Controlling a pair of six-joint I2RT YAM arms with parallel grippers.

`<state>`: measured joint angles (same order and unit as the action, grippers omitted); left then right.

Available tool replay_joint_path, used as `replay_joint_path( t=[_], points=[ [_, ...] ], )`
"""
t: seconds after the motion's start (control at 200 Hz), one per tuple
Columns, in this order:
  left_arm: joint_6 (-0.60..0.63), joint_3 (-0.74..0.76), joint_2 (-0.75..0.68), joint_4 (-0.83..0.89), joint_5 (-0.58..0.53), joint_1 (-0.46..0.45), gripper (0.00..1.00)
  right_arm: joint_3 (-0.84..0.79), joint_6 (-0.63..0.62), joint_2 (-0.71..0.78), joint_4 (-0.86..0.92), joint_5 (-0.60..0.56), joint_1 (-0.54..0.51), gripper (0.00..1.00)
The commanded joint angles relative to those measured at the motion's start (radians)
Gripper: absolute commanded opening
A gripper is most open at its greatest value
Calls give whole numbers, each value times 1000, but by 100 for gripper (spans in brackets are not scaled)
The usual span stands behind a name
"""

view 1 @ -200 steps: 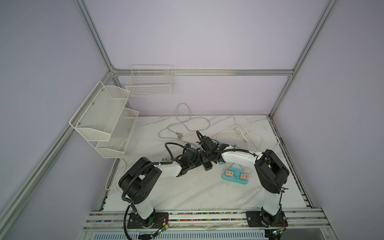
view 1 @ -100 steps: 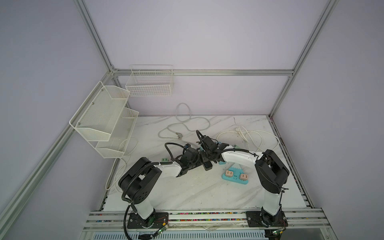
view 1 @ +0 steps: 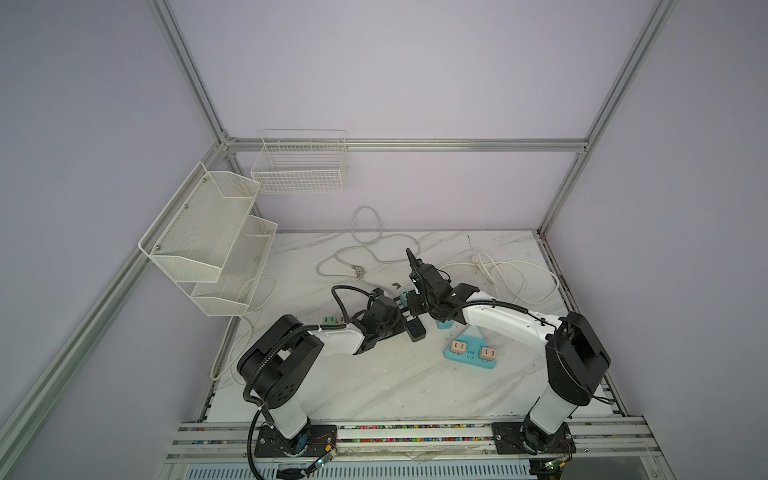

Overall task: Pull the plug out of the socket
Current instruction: 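Pull the teal adapter out of the black strip with the right gripper, lifting away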

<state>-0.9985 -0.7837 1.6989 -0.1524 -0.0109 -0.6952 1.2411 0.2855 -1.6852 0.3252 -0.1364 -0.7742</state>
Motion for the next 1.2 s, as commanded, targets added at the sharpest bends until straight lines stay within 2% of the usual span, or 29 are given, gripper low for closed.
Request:
replay_joint_path(
  t=[0.0, 0.225, 0.43, 0.77, 1.005, 1.195],
  points=[
    [46, -70, -38, 40, 12, -5, 33, -32, 16, 57, -26, 42, 36, 21],
    [70, -74, -99, 65, -8, -5, 37, -121, 56, 135, -150, 171, 129, 21],
    [90, -48, -178, 97, -44, -6, 41, -187, 146, 128, -322, 284, 198, 21],
    [125, 2, -294, 145, -86, -6, 46, -204, 299, 27, -535, 321, 251, 21],
    [146, 17, -366, 181, -101, -4, 51, -176, 390, -95, -639, 341, 260, 21],
    [155, 31, -388, 188, -100, -3, 55, -156, 452, -182, -684, 301, 268, 21]
  ],
)
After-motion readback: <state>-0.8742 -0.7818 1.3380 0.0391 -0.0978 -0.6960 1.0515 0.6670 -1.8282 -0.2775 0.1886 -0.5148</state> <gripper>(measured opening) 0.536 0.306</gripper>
